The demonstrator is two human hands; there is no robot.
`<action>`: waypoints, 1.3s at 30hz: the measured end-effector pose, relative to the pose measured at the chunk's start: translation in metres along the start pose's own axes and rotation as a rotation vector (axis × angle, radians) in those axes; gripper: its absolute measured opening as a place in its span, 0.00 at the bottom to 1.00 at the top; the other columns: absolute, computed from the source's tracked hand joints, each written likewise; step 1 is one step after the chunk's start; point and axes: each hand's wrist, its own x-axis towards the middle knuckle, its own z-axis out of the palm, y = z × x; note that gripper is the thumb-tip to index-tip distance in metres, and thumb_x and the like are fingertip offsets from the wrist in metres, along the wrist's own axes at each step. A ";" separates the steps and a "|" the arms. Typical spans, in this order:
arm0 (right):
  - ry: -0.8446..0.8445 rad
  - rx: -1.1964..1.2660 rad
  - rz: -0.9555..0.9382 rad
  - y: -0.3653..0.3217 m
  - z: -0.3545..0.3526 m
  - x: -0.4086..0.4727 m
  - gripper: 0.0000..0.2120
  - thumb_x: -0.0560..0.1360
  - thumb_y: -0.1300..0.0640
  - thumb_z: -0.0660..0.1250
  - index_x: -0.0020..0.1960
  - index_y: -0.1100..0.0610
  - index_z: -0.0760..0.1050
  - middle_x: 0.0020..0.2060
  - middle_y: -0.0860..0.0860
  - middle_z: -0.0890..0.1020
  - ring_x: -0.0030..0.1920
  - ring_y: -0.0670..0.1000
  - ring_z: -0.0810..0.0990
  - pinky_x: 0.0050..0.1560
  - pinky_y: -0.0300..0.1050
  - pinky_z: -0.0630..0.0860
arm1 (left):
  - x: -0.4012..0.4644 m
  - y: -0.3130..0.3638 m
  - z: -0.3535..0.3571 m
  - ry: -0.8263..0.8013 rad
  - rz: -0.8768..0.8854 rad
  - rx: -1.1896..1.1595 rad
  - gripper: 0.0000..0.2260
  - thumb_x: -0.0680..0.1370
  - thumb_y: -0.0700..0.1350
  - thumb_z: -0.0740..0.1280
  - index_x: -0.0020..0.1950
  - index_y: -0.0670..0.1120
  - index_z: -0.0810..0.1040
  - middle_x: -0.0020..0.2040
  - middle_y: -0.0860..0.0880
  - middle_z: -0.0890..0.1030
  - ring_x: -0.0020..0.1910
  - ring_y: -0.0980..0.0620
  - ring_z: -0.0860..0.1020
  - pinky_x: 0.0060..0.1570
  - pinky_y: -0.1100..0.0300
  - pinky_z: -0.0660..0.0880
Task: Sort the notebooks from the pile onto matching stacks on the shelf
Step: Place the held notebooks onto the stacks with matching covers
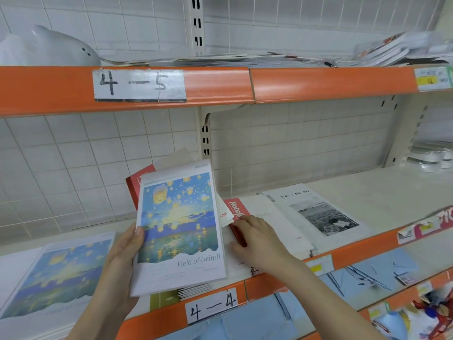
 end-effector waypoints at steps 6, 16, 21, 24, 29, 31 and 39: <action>-0.058 0.081 0.029 0.001 -0.005 -0.001 0.29 0.72 0.57 0.63 0.72 0.53 0.64 0.69 0.51 0.68 0.68 0.55 0.64 0.69 0.46 0.60 | -0.003 -0.003 -0.002 -0.003 -0.015 -0.021 0.14 0.80 0.48 0.59 0.62 0.46 0.77 0.54 0.44 0.83 0.45 0.44 0.84 0.33 0.52 0.82; 0.010 0.088 0.020 -0.002 -0.008 -0.006 0.20 0.76 0.54 0.61 0.68 0.55 0.70 0.63 0.52 0.73 0.63 0.54 0.69 0.62 0.45 0.66 | 0.014 0.011 0.015 0.056 0.018 0.214 0.15 0.82 0.35 0.50 0.43 0.47 0.70 0.20 0.59 0.76 0.21 0.66 0.76 0.22 0.73 0.69; -0.018 0.715 0.099 -0.025 -0.033 -0.016 0.20 0.76 0.43 0.55 0.49 0.54 0.80 0.45 0.50 0.83 0.48 0.50 0.80 0.48 0.42 0.75 | -0.002 -0.003 0.017 -0.105 -0.066 0.136 0.11 0.81 0.43 0.58 0.54 0.43 0.78 0.44 0.46 0.86 0.43 0.48 0.85 0.35 0.59 0.82; -0.137 1.387 0.270 -0.033 -0.046 -0.027 0.19 0.79 0.42 0.56 0.45 0.49 0.83 0.42 0.49 0.85 0.44 0.50 0.83 0.47 0.43 0.78 | -0.006 -0.008 0.025 -0.134 -0.058 0.149 0.13 0.78 0.46 0.61 0.58 0.43 0.79 0.52 0.41 0.84 0.48 0.39 0.83 0.40 0.50 0.82; -0.149 1.533 0.230 -0.019 -0.047 -0.033 0.20 0.78 0.49 0.58 0.62 0.62 0.75 0.51 0.57 0.84 0.47 0.53 0.84 0.40 0.45 0.81 | 0.001 -0.001 0.039 -0.127 0.010 0.328 0.10 0.81 0.45 0.59 0.54 0.44 0.79 0.46 0.44 0.85 0.41 0.43 0.84 0.37 0.54 0.80; -0.111 1.477 0.205 -0.013 -0.045 -0.034 0.16 0.79 0.55 0.59 0.60 0.64 0.75 0.51 0.58 0.83 0.47 0.53 0.84 0.42 0.47 0.82 | 0.004 -0.001 0.040 -0.156 0.033 0.480 0.10 0.82 0.46 0.58 0.52 0.44 0.78 0.43 0.47 0.86 0.40 0.46 0.84 0.37 0.54 0.80; 0.240 1.328 0.326 0.015 -0.060 -0.025 0.12 0.81 0.61 0.58 0.59 0.67 0.74 0.44 0.57 0.81 0.39 0.50 0.82 0.30 0.38 0.78 | 0.016 0.010 0.027 0.024 0.133 0.529 0.12 0.82 0.46 0.58 0.48 0.40 0.77 0.41 0.44 0.84 0.34 0.51 0.82 0.32 0.59 0.76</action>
